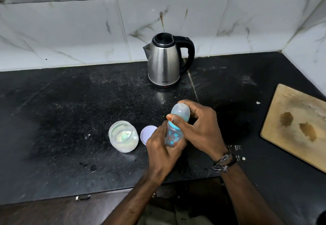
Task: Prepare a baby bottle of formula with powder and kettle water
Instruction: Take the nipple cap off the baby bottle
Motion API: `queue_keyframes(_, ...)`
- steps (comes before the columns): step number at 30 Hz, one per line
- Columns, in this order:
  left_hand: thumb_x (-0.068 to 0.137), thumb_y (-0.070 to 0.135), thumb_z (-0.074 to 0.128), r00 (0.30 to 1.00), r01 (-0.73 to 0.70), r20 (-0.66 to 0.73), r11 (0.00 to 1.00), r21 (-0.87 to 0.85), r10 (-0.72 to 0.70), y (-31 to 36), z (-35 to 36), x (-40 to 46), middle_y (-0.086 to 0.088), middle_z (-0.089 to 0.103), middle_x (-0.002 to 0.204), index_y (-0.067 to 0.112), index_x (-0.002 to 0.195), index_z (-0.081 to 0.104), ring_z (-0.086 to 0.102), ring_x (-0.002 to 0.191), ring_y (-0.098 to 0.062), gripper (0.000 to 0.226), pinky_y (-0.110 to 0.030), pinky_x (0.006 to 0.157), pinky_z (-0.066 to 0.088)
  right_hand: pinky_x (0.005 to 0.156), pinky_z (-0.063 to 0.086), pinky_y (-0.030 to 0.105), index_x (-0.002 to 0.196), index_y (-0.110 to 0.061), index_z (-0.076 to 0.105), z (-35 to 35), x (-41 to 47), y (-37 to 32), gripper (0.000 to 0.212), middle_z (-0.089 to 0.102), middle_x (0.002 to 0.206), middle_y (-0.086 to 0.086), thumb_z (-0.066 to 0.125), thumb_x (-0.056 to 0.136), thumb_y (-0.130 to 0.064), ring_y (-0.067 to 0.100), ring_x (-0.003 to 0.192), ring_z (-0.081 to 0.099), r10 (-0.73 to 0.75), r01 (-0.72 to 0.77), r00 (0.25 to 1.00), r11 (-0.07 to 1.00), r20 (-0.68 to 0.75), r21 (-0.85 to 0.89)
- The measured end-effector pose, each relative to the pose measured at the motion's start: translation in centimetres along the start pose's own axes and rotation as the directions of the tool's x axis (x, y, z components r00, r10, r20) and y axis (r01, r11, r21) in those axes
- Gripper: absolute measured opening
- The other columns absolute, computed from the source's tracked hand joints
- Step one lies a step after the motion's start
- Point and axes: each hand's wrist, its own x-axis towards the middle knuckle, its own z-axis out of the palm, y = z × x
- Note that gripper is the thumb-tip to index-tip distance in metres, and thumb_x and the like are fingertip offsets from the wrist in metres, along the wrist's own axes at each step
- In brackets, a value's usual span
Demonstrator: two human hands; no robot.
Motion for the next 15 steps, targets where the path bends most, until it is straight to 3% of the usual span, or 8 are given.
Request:
queue_keyframes(3,0.084,0.024,0.081,0.991,0.102,0.098,0.99,-0.097,-0.093,0.5,-1.0,-0.1,-0.002,0.074,0.085,0.017,0.11,0.073,0.072,0.078,-0.021,0.028,-0.047,0.066,0.057,0.073,0.058,0.044,0.095,-0.013,0.07,-0.6,-0.1,-0.1,0.023,0.072,0.084,0.006,0.082,0.082,-0.028,0.023,0.079,0.07,-0.036,0.031,0.997,0.997,0.072,0.067)
queue_keyframes(7,0.083,0.005,0.085,0.969,0.168,0.217,0.961,-0.22,-0.12,0.8,-2.2,0.0,-0.008,0.077,0.09,0.014,0.109,0.074,0.071,0.079,-0.021,0.029,-0.05,0.07,0.061,0.084,0.059,0.046,0.109,-0.017,0.069,-1.1,-0.1,0.6,0.038,0.075,0.099,0.006,0.078,0.078,-0.038,0.024,0.093,0.072,-0.048,0.015,0.981,0.984,0.189,0.175)
queue_keyframes(9,0.082,0.0,0.085,0.96,0.178,0.255,0.951,-0.253,-0.112,0.5,-2.6,0.2,-0.007,0.077,0.092,0.01,0.11,0.074,0.07,0.081,-0.014,0.032,-0.04,0.073,0.061,0.089,0.059,0.047,0.116,-0.02,0.067,-1.5,0.1,1.1,0.043,0.075,0.107,0.007,0.078,0.078,-0.036,0.024,0.101,0.073,-0.036,-0.026,0.969,0.97,0.246,0.243)
queue_keyframes(12,0.08,-0.002,0.084,0.938,0.214,0.329,0.93,-0.3,-0.11,0.4,-3.0,0.6,0.008,0.075,0.089,0.012,0.111,0.072,0.066,0.082,-0.002,0.036,-0.022,0.073,0.054,0.086,0.059,0.036,0.121,-0.015,0.064,-1.9,0.3,1.3,0.052,0.075,0.111,0.009,0.082,0.078,-0.038,0.024,0.102,0.072,-0.035,-0.106,0.947,0.904,0.32,0.413)
queue_keyframes(15,0.078,-0.003,0.081,0.905,0.264,0.409,0.905,-0.334,-0.114,0.3,-3.0,0.6,0.017,0.071,0.082,0.015,0.103,0.072,0.062,0.076,0.003,0.032,-0.014,0.071,0.049,0.09,0.057,0.037,0.125,-0.01,0.061,-2.4,0.6,1.2,0.058,0.073,0.112,0.013,0.078,0.08,-0.041,0.03,0.105,0.07,-0.087,-0.125,0.942,0.805,0.324,0.581)
